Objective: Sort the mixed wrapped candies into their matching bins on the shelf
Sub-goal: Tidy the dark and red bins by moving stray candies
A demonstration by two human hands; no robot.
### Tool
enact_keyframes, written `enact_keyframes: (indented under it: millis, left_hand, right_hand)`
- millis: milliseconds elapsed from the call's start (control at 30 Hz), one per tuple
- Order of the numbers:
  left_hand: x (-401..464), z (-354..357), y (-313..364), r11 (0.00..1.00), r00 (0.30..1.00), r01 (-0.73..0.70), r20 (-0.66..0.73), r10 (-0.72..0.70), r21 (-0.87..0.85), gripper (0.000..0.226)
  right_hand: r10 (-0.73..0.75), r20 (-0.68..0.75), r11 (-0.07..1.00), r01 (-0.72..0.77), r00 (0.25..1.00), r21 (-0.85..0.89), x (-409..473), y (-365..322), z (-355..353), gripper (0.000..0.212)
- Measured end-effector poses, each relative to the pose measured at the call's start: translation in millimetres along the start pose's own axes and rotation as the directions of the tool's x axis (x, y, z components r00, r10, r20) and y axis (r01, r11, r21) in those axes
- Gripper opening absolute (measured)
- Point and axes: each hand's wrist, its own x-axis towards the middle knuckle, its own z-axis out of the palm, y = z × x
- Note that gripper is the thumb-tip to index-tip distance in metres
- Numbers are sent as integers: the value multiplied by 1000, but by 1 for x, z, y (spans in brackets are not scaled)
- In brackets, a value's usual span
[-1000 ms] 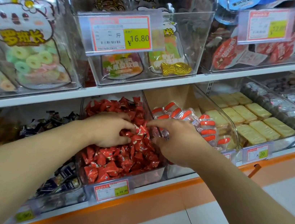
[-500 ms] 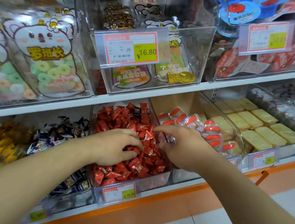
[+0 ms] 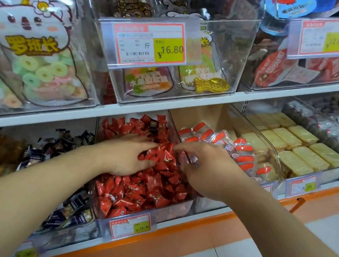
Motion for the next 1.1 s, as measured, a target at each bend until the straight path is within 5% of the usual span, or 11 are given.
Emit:
enact_keyframes:
  millis: [333,533,667,800,900,1100]
  left_hand:
    - [-35,1,7,986,993,-116,2,117,117,54]
    - [-50,2,10,985,986,-161,-45,158,-65,55]
    - [-47,-7,11,967,969,-143,-228,95,-209,54]
    - [-5,-14,5,961,889,-2,-440,-126,-278,36]
    - [33,-10,-6,935,856,99,-450,-255,-342,36]
    - [64,2,-20,930,869,40,-447,-213,-366,43]
  right_hand:
    - [2,-46,999,-4,999,-36,6,0,9,49]
    - [-13,-90,998,7,996,-67,8,-4,13,50]
    - [-7,-98,999,2,995,-51,9,-6,13,53]
    - [-5,-112,999,0,994,-45,9,-6,14,56]
    - [-19,-126,998,12,992,-55,9,-4,15,54]
    - [-44,-126,997,35,991,-76,11,-1,15,55]
